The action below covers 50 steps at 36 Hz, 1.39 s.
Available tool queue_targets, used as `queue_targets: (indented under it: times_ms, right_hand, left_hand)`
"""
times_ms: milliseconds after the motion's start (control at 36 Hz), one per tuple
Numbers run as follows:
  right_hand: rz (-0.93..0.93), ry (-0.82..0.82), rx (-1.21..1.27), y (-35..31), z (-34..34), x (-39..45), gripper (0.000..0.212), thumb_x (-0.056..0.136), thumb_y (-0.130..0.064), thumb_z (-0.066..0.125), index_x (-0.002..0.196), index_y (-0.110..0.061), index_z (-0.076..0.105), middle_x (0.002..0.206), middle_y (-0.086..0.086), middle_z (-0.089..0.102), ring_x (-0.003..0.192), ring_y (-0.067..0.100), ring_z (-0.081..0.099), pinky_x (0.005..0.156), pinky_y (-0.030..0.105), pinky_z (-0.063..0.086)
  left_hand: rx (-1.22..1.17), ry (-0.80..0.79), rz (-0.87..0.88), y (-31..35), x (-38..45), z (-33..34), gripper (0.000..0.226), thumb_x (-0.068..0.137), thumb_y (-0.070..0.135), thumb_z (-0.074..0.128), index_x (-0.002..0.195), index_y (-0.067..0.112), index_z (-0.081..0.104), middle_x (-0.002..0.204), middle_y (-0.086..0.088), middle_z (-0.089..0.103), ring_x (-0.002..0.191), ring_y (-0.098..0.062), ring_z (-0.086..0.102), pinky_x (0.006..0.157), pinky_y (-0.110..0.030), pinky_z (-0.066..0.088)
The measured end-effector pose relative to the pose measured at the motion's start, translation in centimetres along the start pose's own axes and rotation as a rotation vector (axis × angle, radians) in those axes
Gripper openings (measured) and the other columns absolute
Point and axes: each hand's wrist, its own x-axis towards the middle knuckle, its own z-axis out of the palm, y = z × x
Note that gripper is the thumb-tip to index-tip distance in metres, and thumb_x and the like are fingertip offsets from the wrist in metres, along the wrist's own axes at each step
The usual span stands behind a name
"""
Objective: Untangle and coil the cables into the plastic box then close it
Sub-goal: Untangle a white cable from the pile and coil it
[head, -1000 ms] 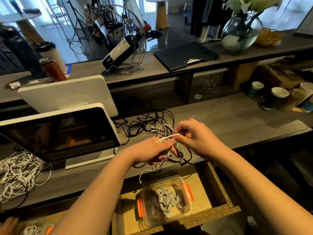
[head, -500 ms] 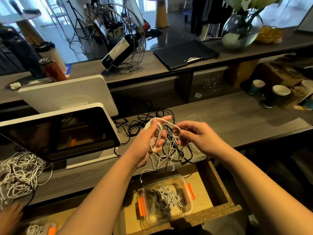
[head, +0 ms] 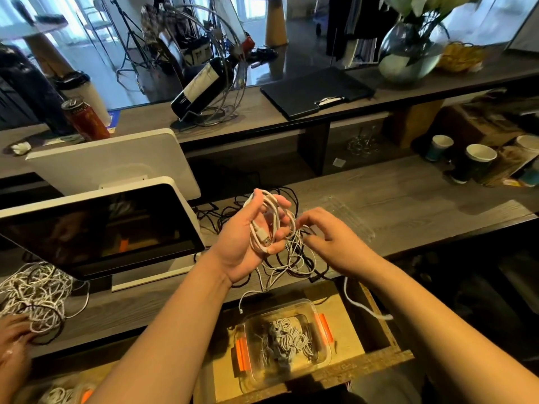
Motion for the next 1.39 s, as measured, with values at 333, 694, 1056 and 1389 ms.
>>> queue_targets:
  times_ms: [333,694,1056,1389]
  right_hand:
    - [-0.075,-0.013,0.296,-1.5,0.9,-0.7,0.043,0.084,-0.029,0.066,0.124,-0.026,0.052,0.125,-0.015,0.061,0.124,0.001,0.052,0.113,0.044,0.038]
    - [0.011,0.170,0.643,-0.3,2.4,-0.6,0.012,0.099,-0.005,0.053,0.104,-0.004,0.064,0.088,0.009,0.069,0.086,0.025,0.067,0.090,0.039,0.052]
    - [0.034,0.156,0.520,-0.5,4.1,-2.0,0.029,0.106,-0.022,0.045,0.085,-0.013,0.063,0.052,-0.011,0.044,0.049,0.006,0.039,0.048,0.024,0.031]
    - [0.010,-0.048,0.059,-1.7,4.5,-3.3,0.018,0.102,-0.032,0.051,0.103,-0.022,0.067,0.076,0.001,0.063,0.067,0.013,0.055,0.062,0.030,0.043]
  left_hand:
    - [0.132,0.039,-0.016,0.5,0.2,1.3,0.053,0.104,0.048,0.033,0.111,0.012,0.072,0.083,-0.009,0.060,0.067,-0.016,0.052,0.047,-0.023,0.039]
    - [0.201,0.053,0.018,0.5,0.3,1.6,0.056,0.106,0.048,0.028,0.122,0.012,0.068,0.078,-0.006,0.059,0.067,-0.015,0.056,0.057,-0.026,0.054]
    - [0.002,0.145,0.111,-0.3,0.7,1.8,0.054,0.107,0.048,0.024,0.127,0.016,0.062,0.102,-0.012,0.072,0.100,-0.024,0.069,0.098,-0.042,0.050]
    - [0.017,0.553,0.269,-1.5,2.7,0.7,0.048,0.107,0.050,0.030,0.108,0.012,0.060,0.063,0.004,0.032,0.051,-0.006,0.025,0.046,-0.020,0.025]
